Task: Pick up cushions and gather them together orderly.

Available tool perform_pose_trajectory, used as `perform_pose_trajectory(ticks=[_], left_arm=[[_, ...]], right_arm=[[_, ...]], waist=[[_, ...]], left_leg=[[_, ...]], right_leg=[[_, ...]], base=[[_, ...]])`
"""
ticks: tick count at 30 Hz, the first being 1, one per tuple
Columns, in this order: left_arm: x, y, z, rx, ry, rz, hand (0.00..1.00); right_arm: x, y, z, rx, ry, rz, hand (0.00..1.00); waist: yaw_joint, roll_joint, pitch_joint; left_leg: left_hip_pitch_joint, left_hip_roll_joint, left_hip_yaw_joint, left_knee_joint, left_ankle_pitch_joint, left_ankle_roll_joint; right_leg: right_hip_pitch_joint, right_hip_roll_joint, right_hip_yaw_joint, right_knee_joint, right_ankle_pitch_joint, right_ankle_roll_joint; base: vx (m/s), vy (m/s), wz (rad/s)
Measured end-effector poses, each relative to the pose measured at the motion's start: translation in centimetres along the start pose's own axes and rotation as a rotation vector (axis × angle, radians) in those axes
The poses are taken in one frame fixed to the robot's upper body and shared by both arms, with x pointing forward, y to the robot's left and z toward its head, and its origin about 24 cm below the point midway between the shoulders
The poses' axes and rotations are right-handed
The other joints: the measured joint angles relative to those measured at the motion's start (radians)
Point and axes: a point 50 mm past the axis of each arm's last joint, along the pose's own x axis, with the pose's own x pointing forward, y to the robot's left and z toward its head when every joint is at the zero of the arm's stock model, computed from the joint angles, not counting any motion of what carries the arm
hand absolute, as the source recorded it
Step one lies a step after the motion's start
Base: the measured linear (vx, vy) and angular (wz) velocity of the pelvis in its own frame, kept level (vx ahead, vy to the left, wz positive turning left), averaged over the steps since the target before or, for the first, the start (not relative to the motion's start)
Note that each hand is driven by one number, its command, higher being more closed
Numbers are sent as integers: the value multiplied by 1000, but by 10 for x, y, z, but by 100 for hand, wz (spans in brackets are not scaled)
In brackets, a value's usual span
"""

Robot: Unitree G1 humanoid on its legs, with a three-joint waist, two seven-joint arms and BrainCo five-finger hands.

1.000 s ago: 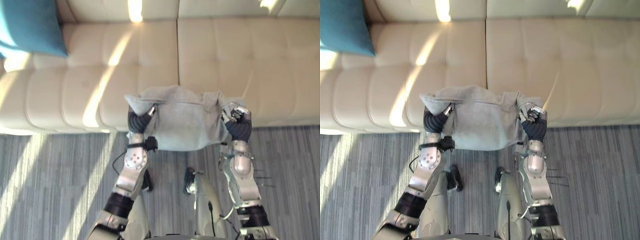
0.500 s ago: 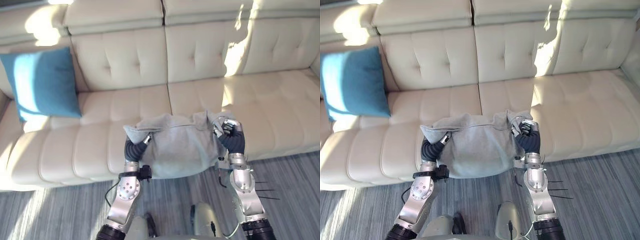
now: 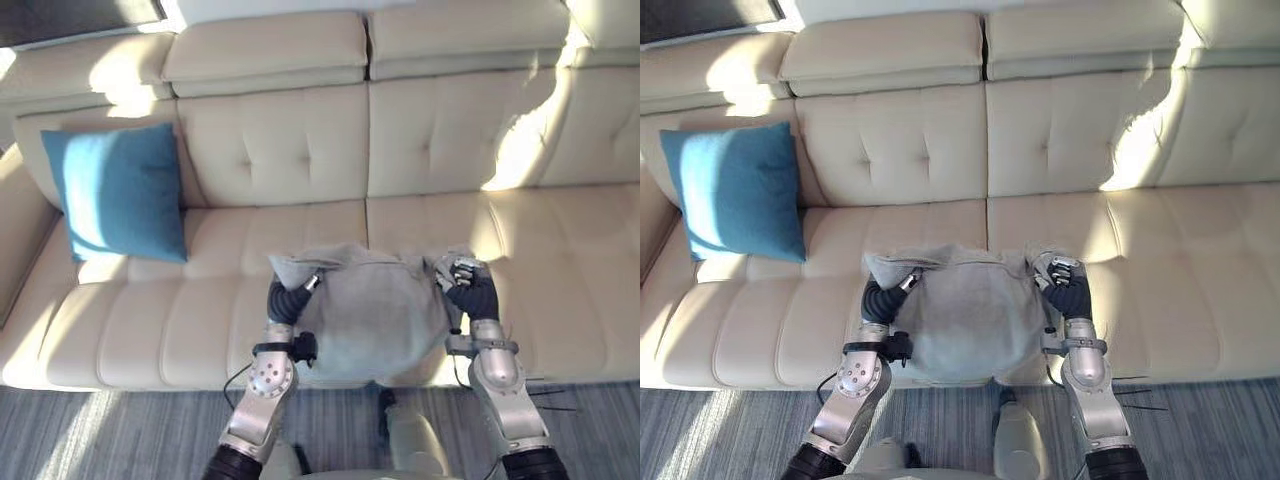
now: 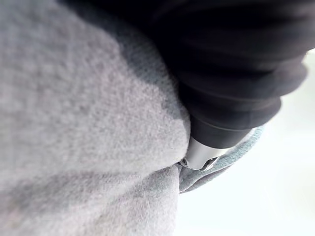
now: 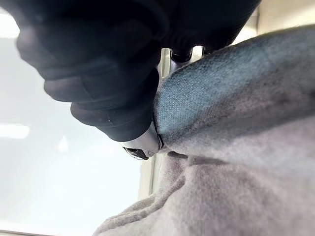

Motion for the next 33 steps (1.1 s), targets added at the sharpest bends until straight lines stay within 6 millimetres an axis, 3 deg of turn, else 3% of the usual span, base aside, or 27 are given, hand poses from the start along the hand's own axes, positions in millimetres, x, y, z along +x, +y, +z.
perform_pose_trajectory(ticks=[2,3,5,6,8,11,17,19,21,22,24,26,28,31,33], left_arm=[[1,0,1,0,-5,-15,100],[2,-1,1,-1,-5,-23,100],[2,-3,0,2,-2,-33,100],[5,-2,0,14,-1,-38,100],[9,-1,2,27,-14,-40,100],[22,2,13,37,-65,-22,100],[76,-6,60,101,-257,-10,100],[104,-7,91,158,-368,21,100],[124,-8,120,181,-454,63,100],[136,-9,143,178,-515,94,100],[152,-7,184,177,-618,161,100],[159,-6,207,177,-670,202,100],[172,1,255,185,-763,286,100],[179,4,285,189,-785,326,100],[184,5,287,190,-760,338,100]], right_arm=[[5,-2,15,10,-72,-10,100],[7,-5,17,8,-86,-22,100],[11,-5,18,5,-95,-28,100],[10,-2,18,23,-90,-37,100],[14,4,21,48,-105,-42,100],[32,12,35,60,-170,-36,100],[88,20,85,65,-360,-77,100],[113,23,123,49,-480,-103,100],[127,23,155,64,-576,-135,100],[136,24,182,78,-648,-148,100],[150,27,226,104,-747,-177,100],[158,29,247,118,-779,-195,100],[171,30,282,153,-804,-238,100],[185,24,290,176,-747,-280,100],[195,21,282,180,-676,-297,100]], waist=[[1,3,-2],[0,8,-5],[2,29,-18],[-3,12,-24],[-1,-6,-31],[0,-6,-31],[-8,-10,-29],[-30,-19,-10],[-33,-32,24],[-34,-34,45],[-32,-31,94],[-29,-31,123],[-25,-29,173],[-25,-27,219],[-25,-23,231]], left_leg=[[-50,-10,14,-134,-9,8],[-46,-27,8,-269,13,-1],[-27,-25,0,-431,118,6],[-17,-55,12,-471,130,17],[2,-101,43,-514,134,24],[-8,-127,85,-537,135,25],[-99,-116,129,-542,147,41],[-131,-107,128,-537,158,48],[-150,-105,127,-525,164,50],[-175,-103,121,-515,169,53],[-201,-108,112,-514,186,60],[-220,-109,104,-514,194,61],[-284,-110,97,-516,221,70],[-336,-115,87,-521,243,78],[-357,-127,77,-535,257,80]], right_leg=[[6,-15,2,-35,11,17],[5,-17,4,-46,17,28],[4,7,25,-73,30,54],[2,-7,43,-89,47,76],[-7,-41,77,-110,58,88],[-37,-58,130,-145,82,99],[-131,-37,186,-222,166,93],[-159,-36,186,-223,186,91],[-174,-34,187,-223,198,89],[-192,-34,184,-223,204,90],[-211,-33,179,-222,211,94],[-226,-32,176,-219,214,94],[-285,-34,169,-218,235,91],[-332,-39,156,-216,247,92],[-353,-46,149,-216,247,92]], base=[[164,98,2],[97,130,-7],[148,280,-27],[138,279,-19],[64,180,-15],[4,124,-34],[-53,17,-30],[-84,-21,-5],[-119,-7,2],[-129,-12,9],[-134,-28,18],[-131,-23,14],[-134,-26,16],[-82,-10,16],[-29,3,16]])
